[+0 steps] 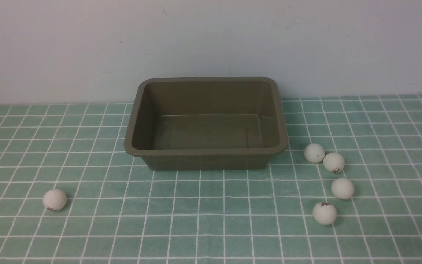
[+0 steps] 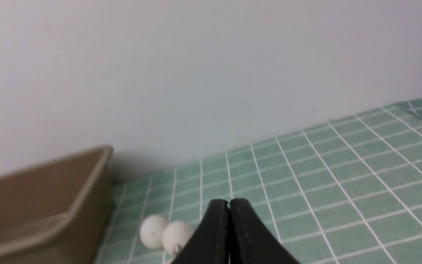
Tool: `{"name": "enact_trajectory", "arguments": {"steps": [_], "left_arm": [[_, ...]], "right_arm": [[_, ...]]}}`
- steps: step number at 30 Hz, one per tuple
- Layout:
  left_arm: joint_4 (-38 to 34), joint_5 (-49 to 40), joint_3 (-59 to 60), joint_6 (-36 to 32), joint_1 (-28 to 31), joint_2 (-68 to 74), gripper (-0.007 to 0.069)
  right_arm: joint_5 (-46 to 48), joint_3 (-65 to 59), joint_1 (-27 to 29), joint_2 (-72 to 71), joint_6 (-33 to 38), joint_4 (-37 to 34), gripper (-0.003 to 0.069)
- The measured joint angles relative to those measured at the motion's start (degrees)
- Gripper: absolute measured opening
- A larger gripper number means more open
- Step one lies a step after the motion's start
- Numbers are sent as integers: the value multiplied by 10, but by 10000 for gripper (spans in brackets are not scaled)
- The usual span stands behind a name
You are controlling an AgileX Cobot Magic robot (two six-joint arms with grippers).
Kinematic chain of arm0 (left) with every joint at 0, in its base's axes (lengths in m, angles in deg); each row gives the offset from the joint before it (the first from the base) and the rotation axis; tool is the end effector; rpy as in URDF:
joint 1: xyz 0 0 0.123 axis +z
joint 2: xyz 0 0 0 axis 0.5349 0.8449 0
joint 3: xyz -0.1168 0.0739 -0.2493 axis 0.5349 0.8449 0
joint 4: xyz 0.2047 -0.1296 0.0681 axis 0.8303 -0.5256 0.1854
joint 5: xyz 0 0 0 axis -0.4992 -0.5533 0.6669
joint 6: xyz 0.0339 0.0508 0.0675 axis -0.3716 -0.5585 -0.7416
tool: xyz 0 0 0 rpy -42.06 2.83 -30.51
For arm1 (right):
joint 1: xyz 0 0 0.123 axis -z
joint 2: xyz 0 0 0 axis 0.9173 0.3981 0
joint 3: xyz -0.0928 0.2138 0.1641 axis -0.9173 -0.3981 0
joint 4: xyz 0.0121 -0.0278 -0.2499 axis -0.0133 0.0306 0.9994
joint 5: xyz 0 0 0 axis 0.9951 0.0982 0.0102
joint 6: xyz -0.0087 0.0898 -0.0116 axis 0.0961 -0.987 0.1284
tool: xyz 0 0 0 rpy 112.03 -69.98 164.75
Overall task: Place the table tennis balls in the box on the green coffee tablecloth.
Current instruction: 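Reach for and grasp a ping pong ball on the table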
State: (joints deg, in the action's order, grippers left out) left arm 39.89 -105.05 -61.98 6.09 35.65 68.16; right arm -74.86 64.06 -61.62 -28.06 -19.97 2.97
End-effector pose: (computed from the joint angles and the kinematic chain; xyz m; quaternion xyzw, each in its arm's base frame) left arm 0.0513 0.0011 0.1700 -0.0051 0.8156 0.0176 0.5784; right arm 0.0564 -0.0009 0.1894 0.1235 0.7283 0.0840 0.6688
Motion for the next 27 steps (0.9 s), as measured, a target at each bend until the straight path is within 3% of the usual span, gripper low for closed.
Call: {"name": "enact_trajectory", "arguments": {"steps": [3,21,27], "left_arm": [[0,0,0,0,0,0,-4],[0,0,0,0,0,0,-4],[0,0,0,0,0,0,-4]], "right_arm": [[-33,0,0,0,1,-36,-18],[-145,0,0,0,11,-39,-18],[-226,0,0,0,11,-41,-18]]}}
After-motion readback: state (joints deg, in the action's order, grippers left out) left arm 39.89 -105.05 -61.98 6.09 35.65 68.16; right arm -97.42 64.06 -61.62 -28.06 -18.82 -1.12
